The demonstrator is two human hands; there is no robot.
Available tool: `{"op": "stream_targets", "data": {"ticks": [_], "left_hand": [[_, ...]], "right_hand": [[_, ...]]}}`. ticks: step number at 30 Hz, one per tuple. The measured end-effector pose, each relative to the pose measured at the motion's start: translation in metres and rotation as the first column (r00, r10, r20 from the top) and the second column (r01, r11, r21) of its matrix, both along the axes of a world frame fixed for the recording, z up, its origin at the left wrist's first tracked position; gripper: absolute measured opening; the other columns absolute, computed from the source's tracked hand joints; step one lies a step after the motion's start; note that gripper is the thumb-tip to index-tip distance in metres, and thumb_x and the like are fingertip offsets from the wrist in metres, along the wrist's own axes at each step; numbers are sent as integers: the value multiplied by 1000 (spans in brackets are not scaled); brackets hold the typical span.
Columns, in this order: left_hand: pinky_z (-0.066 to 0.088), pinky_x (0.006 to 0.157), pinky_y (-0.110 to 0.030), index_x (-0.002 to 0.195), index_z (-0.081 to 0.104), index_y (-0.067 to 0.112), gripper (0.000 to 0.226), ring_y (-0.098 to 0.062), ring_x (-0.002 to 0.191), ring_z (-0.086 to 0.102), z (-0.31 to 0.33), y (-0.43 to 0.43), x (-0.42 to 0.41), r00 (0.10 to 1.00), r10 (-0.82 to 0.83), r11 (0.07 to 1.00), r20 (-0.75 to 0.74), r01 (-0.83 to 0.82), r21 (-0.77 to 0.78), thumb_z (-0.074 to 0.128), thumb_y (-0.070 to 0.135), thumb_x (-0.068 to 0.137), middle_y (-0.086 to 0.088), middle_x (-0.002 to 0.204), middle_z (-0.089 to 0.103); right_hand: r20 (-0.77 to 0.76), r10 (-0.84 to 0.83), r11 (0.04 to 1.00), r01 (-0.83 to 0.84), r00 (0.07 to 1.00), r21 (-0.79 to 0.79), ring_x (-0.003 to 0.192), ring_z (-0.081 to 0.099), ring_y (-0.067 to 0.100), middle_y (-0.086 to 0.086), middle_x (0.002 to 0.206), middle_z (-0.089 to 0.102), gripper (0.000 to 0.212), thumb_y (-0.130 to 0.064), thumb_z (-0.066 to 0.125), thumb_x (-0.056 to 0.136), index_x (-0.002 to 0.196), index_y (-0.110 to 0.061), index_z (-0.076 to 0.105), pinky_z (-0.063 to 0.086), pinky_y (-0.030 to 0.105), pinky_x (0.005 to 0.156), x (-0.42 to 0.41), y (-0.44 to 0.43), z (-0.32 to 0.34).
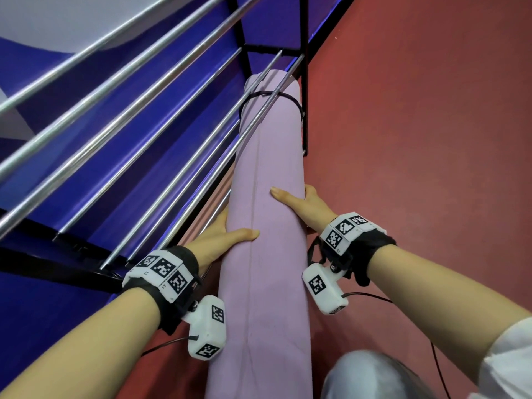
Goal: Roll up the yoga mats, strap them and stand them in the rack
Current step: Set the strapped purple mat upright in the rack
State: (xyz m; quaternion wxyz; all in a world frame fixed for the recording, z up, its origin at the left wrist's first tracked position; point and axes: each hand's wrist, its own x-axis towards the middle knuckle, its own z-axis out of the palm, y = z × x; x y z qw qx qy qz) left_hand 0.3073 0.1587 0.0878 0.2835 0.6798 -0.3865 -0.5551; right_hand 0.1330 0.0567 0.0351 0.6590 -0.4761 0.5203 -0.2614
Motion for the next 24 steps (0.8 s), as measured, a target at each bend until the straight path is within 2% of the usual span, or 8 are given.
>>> {"op": "stream_targets", "data": {"ticks": [5, 7, 12, 15, 17, 19, 21, 24], "left_hand": [[53, 78, -29, 141, 33, 30, 90, -16, 102, 64, 5, -4, 7, 1000, -22, 999, 18, 22, 29, 79, 37, 64, 2, 120, 62], [54, 77, -29, 141, 33, 31, 82, -15, 100, 65, 7, -7, 10, 999, -34, 999, 35, 33, 25, 77, 35, 72, 4, 119, 62], [51, 88, -35, 145, 27, 33, 89, -15, 106, 60, 13, -12, 15, 989, -90, 994, 116, 83, 68, 74, 51, 71, 3, 127, 57], [52, 78, -30, 146, 19, 33, 95, -14, 105, 58, 17, -13, 13, 977, -138, 986, 165, 120, 113, 73, 54, 72, 4, 130, 53], [50, 74, -27, 148, 6, 33, 111, -14, 108, 55, 21, -16, 11, 961, -201, 974, 191, 175, 142, 78, 52, 66, 5, 135, 46], [49, 83, -31, 147, -3, 36, 126, -15, 113, 51, 25, -18, 11, 933, -271, 956, 238, 232, 180, 83, 54, 56, 6, 139, 40], [46, 93, -34, 147, -2, 35, 122, -16, 116, 50, 28, -18, 12, 917, -291, 952, 273, 251, 174, 83, 50, 60, 4, 141, 38], [44, 98, -35, 148, 1, 35, 122, -17, 118, 51, 30, -19, 14, 906, -303, 951, 294, 266, 160, 82, 52, 58, 3, 141, 41]], "right_hand": [[12, -38, 998, 38, 999, 49, 101, 62, 17, -1, 120, 57, 90, -54, 78, 66, 133, -15, 33, 53, 35, 83, 2, -2, 9], [-6, -51, 997, 51, 999, 52, 101, 62, 18, -1, 120, 57, 91, -55, 78, 66, 133, -15, 32, 53, 37, 86, 4, -5, 13], [-13, -69, 996, 70, 998, 57, 100, 62, 19, -1, 119, 57, 95, -56, 79, 62, 134, -15, 32, 54, 40, 87, 9, -11, 18], [-19, -83, 995, 84, 996, 61, 102, 61, 21, 0, 122, 56, 98, -58, 80, 60, 133, -14, 32, 53, 43, 90, 10, -18, 22], [-25, -91, 994, 92, 996, 64, 103, 61, 23, 1, 124, 55, 101, -59, 80, 59, 134, -13, 30, 52, 44, 91, 13, -23, 25], [-22, -101, 992, 102, 995, 74, 104, 61, 24, 2, 126, 54, 106, -61, 80, 57, 137, -13, 28, 52, 45, 91, 17, -27, 26], [-39, -72, 994, 75, 997, 77, 106, 61, 25, 2, 127, 54, 107, -64, 78, 58, 139, -14, 28, 52, 44, 91, 19, -28, 30], [8, 9, 999, -9, 1000, 53, 104, 61, 20, 0, 129, 55, 88, -59, 71, 72, 139, -19, 32, 54, 34, 79, 12, -26, 35]]}}
